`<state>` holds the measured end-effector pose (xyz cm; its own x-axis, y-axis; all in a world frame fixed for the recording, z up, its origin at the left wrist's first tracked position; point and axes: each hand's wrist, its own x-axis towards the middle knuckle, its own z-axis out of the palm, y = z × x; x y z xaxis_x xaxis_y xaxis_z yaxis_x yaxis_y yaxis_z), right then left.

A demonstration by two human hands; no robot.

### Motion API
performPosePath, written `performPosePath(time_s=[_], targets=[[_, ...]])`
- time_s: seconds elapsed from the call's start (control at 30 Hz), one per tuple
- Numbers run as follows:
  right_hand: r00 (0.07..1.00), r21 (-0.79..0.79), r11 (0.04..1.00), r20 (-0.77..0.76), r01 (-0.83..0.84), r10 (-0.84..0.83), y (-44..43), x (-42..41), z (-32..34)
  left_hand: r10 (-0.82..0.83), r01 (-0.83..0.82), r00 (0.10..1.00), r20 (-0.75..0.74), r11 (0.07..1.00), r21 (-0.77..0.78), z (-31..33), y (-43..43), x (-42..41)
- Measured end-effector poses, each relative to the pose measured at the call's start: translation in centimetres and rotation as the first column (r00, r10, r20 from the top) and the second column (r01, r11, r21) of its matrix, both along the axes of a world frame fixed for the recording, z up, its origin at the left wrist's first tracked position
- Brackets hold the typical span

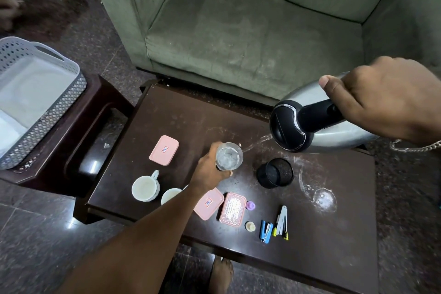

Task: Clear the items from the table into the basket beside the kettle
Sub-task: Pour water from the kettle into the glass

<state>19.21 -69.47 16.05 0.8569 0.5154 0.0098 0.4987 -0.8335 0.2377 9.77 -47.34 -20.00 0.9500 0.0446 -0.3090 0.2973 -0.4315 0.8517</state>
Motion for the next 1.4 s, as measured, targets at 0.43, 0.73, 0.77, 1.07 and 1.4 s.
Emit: performPosePath(time_s=[0.43, 0.73, 0.77, 1.07, 1.4], targets=[[0.993, 0.169, 0.985, -0.120, 0.035, -0.015, -0.6, 1.7, -0.9, -0.018, 0.018, 1.000, -0.008, 1.000, 0.017, 0.3, -0.1, 0.0], [0.978, 0.313, 0.947, -0.210, 0.072, -0.005, -1.4, 2.7, -1.6, -0.015, 0.015, 1.000, 0.004, 1.000, 0.012, 0.3, 0.0, -0.1], [0.976, 0.336, 0.939, -0.218, 0.080, -0.005, -1.6, 2.8, -1.6, -0.011, 0.011, 1.000, 0.002, 1.000, 0.011, 0.2, -0.1, -0.1], [0.935, 0.582, 0.745, -0.315, 0.326, -0.163, -2.3, 3.5, -0.9, -0.030, 0.028, 0.999, -0.019, 0.997, -0.068, 1.0, 0.6, -0.4], [0.842, 0.819, 0.253, -0.538, 0.514, 0.032, 3.7, 3.9, -1.3, 0.155, -0.060, 0.954, 0.255, 0.937, -0.345, 14.1, 5.7, 0.1]])
